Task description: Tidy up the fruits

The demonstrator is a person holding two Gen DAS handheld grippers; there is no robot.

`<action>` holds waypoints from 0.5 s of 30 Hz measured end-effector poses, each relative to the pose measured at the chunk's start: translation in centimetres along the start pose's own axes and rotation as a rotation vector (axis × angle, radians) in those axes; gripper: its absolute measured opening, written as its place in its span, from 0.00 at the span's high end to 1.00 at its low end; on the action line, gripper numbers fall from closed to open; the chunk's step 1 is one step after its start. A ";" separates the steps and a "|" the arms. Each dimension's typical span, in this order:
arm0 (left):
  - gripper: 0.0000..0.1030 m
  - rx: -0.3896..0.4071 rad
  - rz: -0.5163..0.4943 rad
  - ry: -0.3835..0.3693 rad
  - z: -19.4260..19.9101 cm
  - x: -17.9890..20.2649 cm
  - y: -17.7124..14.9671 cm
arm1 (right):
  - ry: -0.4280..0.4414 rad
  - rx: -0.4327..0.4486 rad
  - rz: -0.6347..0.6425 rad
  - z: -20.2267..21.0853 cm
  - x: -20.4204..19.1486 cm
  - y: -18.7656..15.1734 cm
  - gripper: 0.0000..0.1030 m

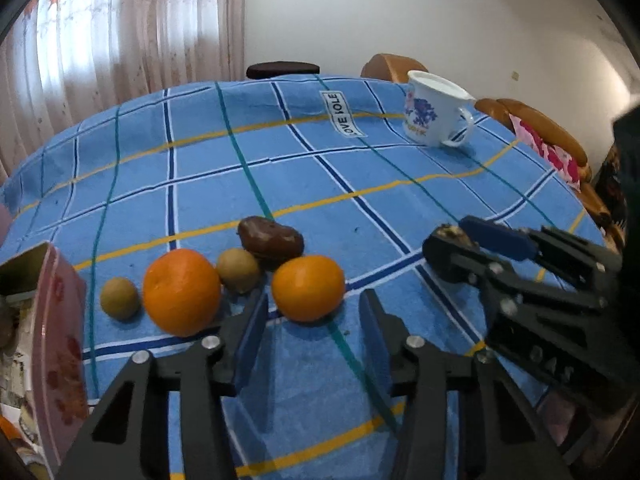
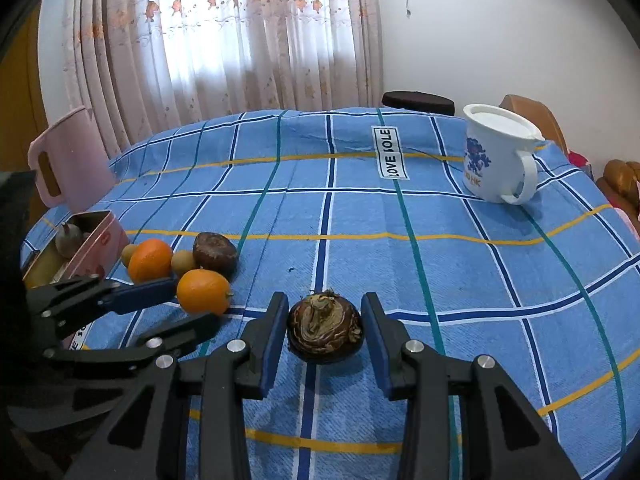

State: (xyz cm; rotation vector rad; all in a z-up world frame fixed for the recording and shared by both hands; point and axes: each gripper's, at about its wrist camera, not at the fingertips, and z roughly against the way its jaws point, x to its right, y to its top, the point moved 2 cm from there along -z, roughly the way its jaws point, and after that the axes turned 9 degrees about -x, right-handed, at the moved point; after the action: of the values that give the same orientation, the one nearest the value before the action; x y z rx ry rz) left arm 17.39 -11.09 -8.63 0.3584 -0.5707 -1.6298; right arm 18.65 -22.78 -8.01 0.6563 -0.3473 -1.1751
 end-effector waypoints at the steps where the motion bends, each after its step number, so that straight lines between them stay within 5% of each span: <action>1: 0.57 0.000 -0.003 0.005 -0.1 0.1 0.1 | -0.001 0.001 0.004 0.0 -0.1 0.0 0.61; 15: 0.62 0.104 0.010 -0.007 2.0 -0.5 -0.3 | 0.025 0.059 0.027 1.2 -0.5 -0.3 0.61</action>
State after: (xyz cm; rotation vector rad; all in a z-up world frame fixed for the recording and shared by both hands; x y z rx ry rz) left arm 16.16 -10.26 -7.19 0.4260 -0.6636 -1.5956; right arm 17.55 -22.79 -7.24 0.7153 -0.3701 -1.1332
